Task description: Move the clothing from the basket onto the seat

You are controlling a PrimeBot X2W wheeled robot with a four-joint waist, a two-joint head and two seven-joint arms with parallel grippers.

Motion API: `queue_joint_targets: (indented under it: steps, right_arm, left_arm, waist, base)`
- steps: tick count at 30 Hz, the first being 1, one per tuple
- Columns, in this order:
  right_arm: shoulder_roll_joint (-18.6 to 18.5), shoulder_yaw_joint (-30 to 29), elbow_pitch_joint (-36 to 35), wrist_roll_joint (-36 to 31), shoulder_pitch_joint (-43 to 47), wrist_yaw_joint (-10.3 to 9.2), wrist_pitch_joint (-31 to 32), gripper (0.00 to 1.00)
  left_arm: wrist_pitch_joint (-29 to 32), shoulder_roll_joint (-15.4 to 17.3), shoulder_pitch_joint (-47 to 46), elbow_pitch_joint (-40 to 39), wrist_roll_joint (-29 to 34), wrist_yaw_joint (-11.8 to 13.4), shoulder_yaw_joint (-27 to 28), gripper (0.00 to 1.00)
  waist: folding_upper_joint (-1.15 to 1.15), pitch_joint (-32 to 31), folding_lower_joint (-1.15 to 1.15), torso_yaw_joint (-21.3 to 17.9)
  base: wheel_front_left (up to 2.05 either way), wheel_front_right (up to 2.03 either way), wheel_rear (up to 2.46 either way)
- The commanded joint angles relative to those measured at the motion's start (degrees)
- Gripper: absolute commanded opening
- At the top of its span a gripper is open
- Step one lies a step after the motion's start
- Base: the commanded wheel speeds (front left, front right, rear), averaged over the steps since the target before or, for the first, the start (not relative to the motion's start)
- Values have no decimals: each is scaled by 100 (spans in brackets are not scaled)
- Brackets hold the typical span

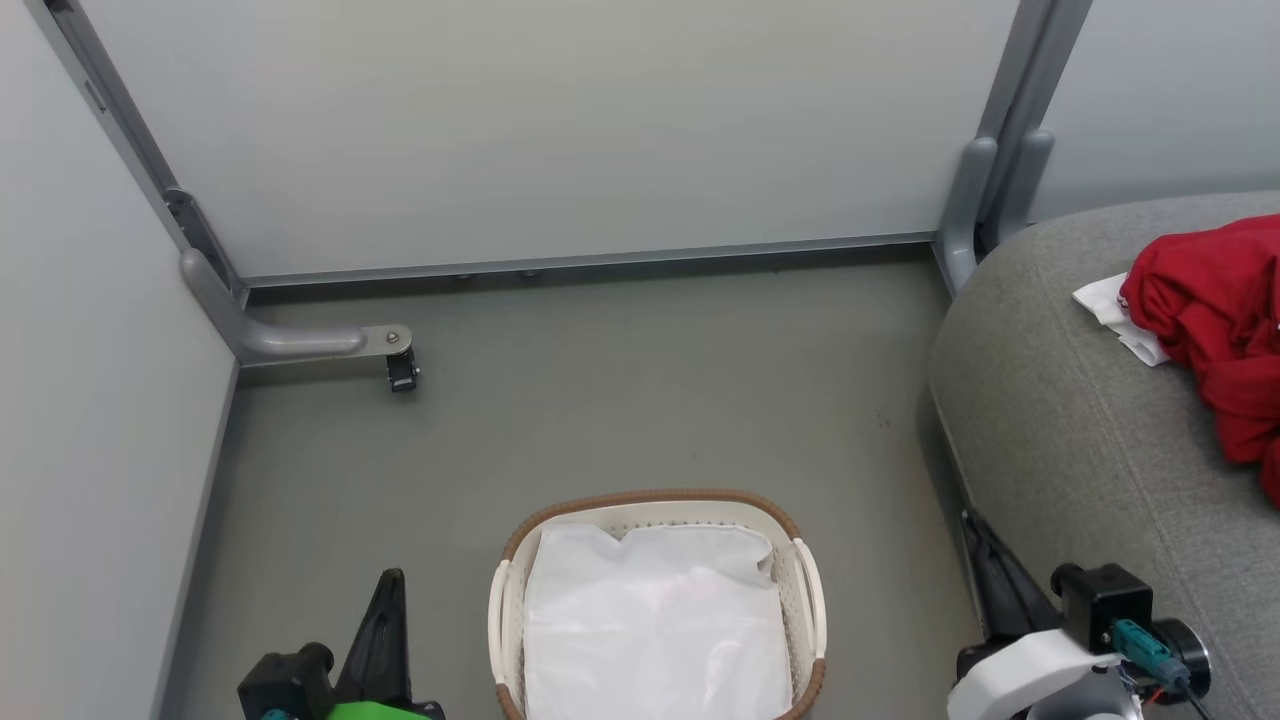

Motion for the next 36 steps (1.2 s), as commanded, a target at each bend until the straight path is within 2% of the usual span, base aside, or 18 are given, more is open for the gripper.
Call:
queue_joint_targets:
  steps: [1, 16, 36]
  right_arm:
    - [-2, -10, -32, 153, -23, 0, 29, 0]
    - [-41, -167, -66, 1815, -135, -1, 420, 0]
    - [-71, -351, -101, 3594, -255, -2, 853, 0]
  left_arm:
    - [37, 2, -17, -39, -135, -6, 28, 0]
    - [452, 5, -225, -86, -1584, -71, 312, 0]
    - [906, 6, -446, -147, -3151, -140, 625, 0]
  waist:
    - [0, 1, 0, -3]
    - [0, 7, 0, -35]
    - [0, 15, 0, -78]
  base:
    - [0, 0, 0]
    - [0, 0, 0]
    - [0, 0, 0]
